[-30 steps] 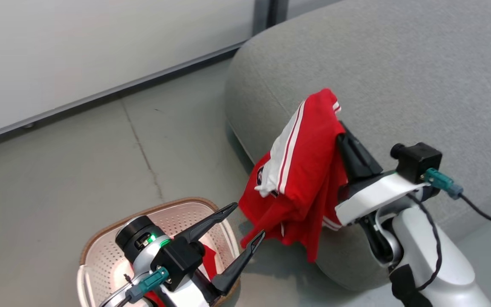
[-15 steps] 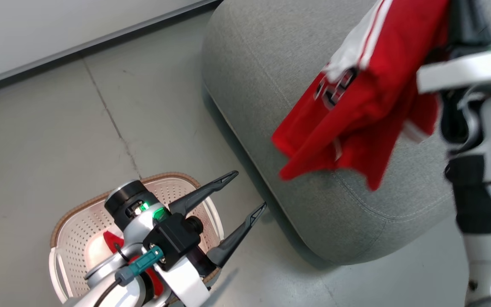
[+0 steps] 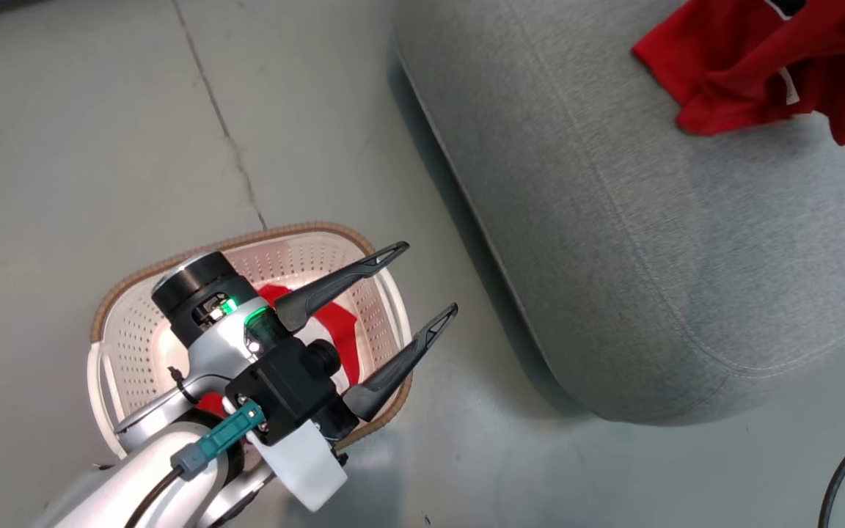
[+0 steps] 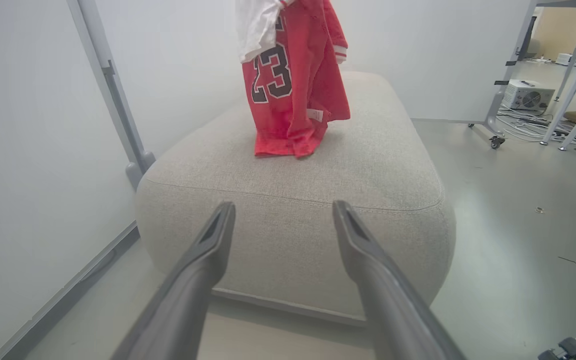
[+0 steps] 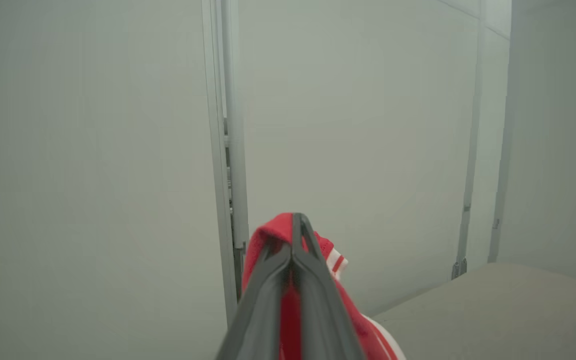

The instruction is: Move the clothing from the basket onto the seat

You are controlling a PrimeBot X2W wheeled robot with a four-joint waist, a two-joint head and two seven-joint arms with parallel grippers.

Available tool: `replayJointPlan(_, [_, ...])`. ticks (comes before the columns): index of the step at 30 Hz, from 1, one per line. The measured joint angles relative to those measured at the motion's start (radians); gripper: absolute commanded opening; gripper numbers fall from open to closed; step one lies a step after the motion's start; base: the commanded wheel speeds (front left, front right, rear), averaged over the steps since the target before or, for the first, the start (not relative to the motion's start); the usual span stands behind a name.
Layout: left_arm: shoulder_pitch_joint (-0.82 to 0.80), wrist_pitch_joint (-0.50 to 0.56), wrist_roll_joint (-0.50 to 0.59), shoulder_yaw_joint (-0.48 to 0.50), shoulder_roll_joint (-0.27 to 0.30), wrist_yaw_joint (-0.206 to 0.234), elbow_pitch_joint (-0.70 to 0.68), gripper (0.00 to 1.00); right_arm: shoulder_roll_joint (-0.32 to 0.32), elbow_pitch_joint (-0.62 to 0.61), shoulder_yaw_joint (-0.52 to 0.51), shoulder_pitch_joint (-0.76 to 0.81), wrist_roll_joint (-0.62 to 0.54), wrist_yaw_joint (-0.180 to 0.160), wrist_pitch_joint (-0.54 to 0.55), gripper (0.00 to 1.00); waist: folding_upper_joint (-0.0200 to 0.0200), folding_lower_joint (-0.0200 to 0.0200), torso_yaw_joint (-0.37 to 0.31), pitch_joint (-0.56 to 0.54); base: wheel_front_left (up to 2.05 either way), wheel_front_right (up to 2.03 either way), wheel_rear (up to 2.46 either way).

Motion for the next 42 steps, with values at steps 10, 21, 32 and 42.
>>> replayJointPlan(10, [-0.030,0.000,0.003,-0.003,0.032,-0.003,-0.013,1.00,0.029,0.193,-0.108,0.115,-0.030,0.000,0.000,0.00,0.0000,0.0000,0.021,0.102,0.00,0.00,0.00])
replayJointPlan(21, [-0.028,-0.019,-0.012,-0.009,0.035,0.005,0.010,1.00,0.058,0.226,-0.166,0.195,-0.081,0.001,0.000,1.00,0.0000,0.0000,0.016,0.084,0.00,0.00,0.00])
replayJointPlan(32, [0.074,-0.095,-0.094,0.035,-0.035,0.108,0.095,1.00,0.062,0.127,-0.076,0.337,-0.146,0.001,0.000,1.00,0.0000,0.0000,0.032,-0.059,0.00,0.00,0.00])
replayJointPlan(42, [0.156,-0.172,-0.173,0.105,-0.076,0.187,0.179,1.00,0.097,-0.098,0.047,0.555,-0.131,0.001,0.010,1.00,0.0000,0.0000,0.131,-0.180,0.00,0.00,0.00])
